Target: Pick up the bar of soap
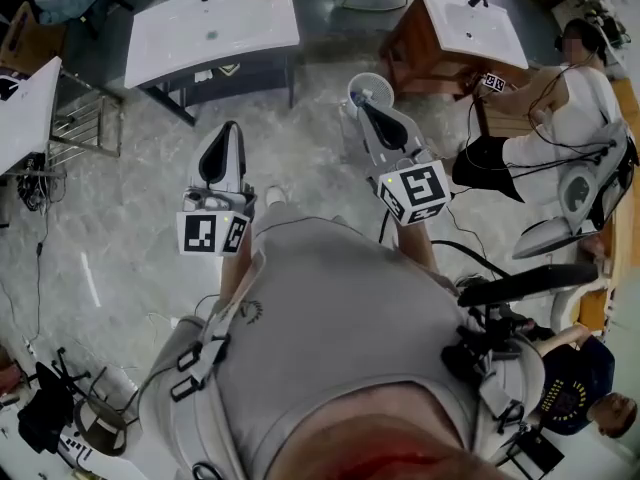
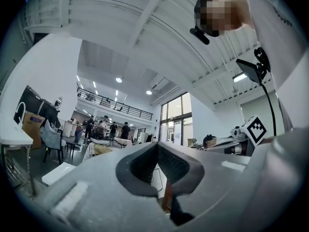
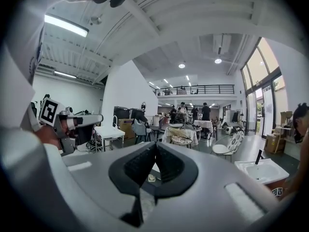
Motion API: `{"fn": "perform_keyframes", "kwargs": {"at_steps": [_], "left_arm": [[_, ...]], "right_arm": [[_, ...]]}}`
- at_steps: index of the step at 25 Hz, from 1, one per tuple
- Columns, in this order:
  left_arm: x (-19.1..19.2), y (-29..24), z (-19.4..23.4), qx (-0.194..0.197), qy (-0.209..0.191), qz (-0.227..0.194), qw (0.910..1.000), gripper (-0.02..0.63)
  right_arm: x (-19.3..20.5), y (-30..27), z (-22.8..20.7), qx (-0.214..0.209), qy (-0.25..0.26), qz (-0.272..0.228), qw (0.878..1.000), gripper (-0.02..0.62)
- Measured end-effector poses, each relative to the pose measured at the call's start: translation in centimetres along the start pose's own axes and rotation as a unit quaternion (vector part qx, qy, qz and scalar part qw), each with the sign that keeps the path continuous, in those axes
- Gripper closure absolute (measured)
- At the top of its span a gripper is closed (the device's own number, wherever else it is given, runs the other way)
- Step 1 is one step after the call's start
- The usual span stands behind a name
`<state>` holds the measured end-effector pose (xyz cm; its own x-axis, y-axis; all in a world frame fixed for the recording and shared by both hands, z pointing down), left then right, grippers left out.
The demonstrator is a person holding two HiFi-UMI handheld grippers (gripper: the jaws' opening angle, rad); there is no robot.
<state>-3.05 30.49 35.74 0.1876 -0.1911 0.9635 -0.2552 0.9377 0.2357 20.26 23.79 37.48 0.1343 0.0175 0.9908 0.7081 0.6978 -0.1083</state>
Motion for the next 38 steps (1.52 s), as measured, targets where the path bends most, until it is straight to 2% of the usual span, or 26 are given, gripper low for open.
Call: {"fn": "perform_keyframes", "kwargs": {"at_steps": [6, 16, 23, 31, 38], "left_arm": [[0.6, -3.8, 5.2, 0.030, 0.005, 0.007, 0.9995, 0.607], [2.4, -8.3, 11.3, 0.075, 0.033, 0.010, 0.9966, 0.607], [3.0, -8.6, 13.4, 0.071, 0.044, 0.009, 0.9964, 0.607], [3.6, -8.0, 13.8, 0.061, 0.048, 0.004, 0.9970, 0.607], [3.3, -7.9, 15.7, 0.036, 0.026, -0.002, 0.9990, 0.607]], "right_arm": [[-0.6, -5.1, -0.5, 0.035, -0.002, 0.014, 0.999, 0.595], [-1.1, -10.6, -0.3, 0.058, -0.005, 0.035, 0.998, 0.595], [-0.6, -11.0, -0.1, 0.079, -0.012, 0.044, 0.996, 0.595], [-0.8, -13.6, 0.6, 0.047, -0.003, 0.028, 0.998, 0.595], [-1.7, -16.7, 0.1, 0.037, -0.002, -0.011, 0.999, 0.595]]}}
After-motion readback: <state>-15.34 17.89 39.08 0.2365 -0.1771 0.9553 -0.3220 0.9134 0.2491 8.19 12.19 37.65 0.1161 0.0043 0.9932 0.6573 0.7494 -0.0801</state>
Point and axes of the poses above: the fingertips, and each gripper's own axes: y backward along the fingers, z to its left, x out of its underside, the point moved 4 cm from there along y, backward along the fingers, and after that the axes turned 3 degrees about -z, right-handed, at the moved point
